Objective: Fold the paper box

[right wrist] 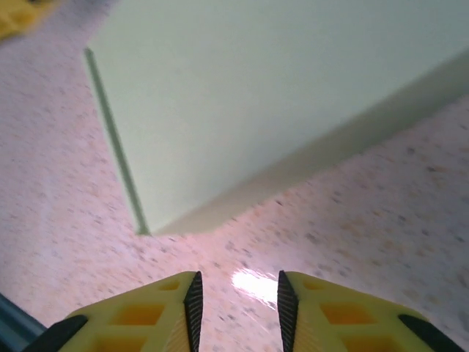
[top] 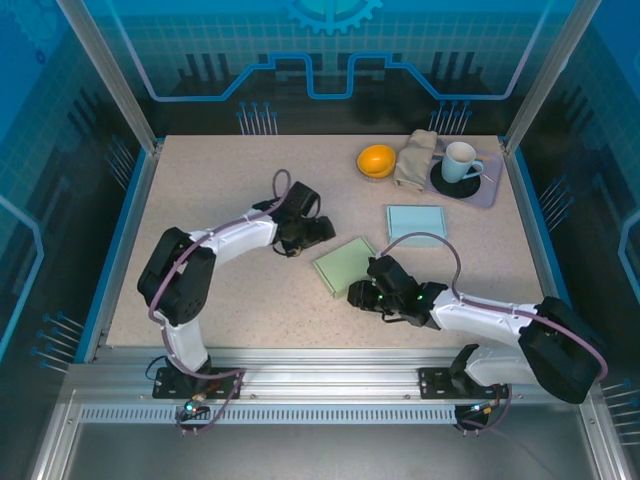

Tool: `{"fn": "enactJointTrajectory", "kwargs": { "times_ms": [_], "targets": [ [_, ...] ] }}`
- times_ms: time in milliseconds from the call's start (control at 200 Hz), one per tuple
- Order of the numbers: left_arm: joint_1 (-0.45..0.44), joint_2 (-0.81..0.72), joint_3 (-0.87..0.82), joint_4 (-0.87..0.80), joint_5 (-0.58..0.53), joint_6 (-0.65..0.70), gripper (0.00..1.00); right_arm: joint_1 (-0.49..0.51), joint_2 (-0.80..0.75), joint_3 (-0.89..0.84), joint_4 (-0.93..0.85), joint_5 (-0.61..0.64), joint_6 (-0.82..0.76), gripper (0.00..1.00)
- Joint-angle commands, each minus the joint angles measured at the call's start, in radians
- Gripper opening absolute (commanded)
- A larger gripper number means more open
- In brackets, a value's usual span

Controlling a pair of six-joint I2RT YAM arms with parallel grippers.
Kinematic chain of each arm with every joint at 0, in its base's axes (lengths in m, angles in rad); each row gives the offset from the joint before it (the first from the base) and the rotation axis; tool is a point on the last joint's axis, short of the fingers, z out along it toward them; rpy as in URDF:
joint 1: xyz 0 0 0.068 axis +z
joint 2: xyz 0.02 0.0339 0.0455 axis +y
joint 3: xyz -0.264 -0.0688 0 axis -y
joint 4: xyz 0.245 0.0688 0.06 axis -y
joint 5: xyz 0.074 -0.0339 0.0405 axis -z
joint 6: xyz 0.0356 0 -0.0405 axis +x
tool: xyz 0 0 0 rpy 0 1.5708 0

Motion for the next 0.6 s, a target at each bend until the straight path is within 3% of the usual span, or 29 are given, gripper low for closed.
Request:
{"fn": "enactJointTrajectory", "kwargs": {
  "times_ms": [0, 115, 215, 410, 595],
  "targets": [
    [0.012, -0.086, -0.005, -0.125, -0.117, 0.032, 0.86, -0.003, -0.030, 0.080, -0.256, 0.058, -0.188, 0.39],
    [-0.002, -0.189, -0.149, -0.037, -0.012, -0.067, 0.85, -0.046, -0.038, 0.207, -0.421, 0.146, -0.392, 0.51],
    [-0.065, -0.275, -0.291, 0.111, 0.024, -0.181, 0.85, -0.126, -0.025, 0.277, -0.426, 0.145, -0.541, 0.63],
    [-0.195, -0.249, -0.351, 0.284, 0.010, -0.299, 0.85, -0.316, 0.136, 0.371, -0.342, -0.013, -0.670, 0.65],
    [-0.209, -0.148, -0.316, 0.356, 0.038, -0.325, 0.77, -0.351, 0.302, 0.456, -0.299, -0.081, -0.689, 0.62]
  ]
}}
